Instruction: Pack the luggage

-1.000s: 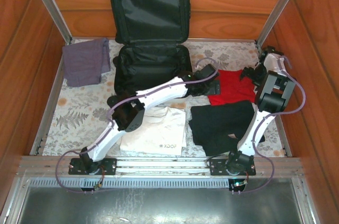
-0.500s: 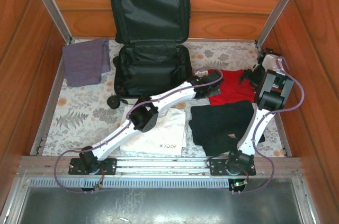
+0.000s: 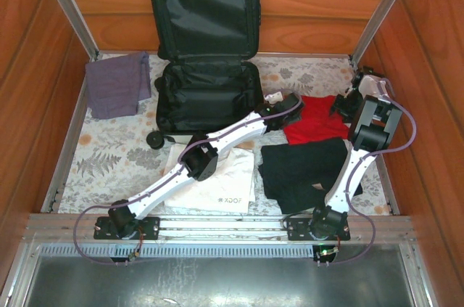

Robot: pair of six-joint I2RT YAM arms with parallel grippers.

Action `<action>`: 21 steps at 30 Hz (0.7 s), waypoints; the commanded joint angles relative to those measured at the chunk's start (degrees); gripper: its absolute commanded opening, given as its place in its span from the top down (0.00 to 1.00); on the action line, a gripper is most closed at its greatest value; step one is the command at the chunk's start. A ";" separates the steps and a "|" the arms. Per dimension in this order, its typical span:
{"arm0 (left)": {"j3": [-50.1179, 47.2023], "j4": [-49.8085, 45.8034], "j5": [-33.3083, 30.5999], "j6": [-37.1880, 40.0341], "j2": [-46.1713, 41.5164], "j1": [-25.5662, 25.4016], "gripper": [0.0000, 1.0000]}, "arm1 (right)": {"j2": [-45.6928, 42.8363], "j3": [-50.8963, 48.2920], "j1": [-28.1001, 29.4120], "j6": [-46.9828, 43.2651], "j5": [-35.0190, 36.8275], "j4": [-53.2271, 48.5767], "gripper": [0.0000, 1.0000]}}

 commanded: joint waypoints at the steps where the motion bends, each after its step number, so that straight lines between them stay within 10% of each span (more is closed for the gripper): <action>1: -1.74 -0.25 3.39 -8.09 5.39 -0.14 0.33 | 2.39 -2.93 0.36 0.03 -3.41 1.48 0.52; 8: -3.23 12.33 7.50 -6.51 6.28 0.08 0.55 | -0.54 -6.52 1.73 -2.33 -8.06 5.85 0.72; 15: -5.27 17.53 8.08 1.93 2.26 1.01 1.00 | -5.92 -6.12 2.08 -2.30 -12.49 7.18 1.00; 21: -10.19 18.14 5.95 14.78 -6.96 1.94 1.00 | -14.97 -7.13 2.35 -1.63 -16.45 9.23 1.00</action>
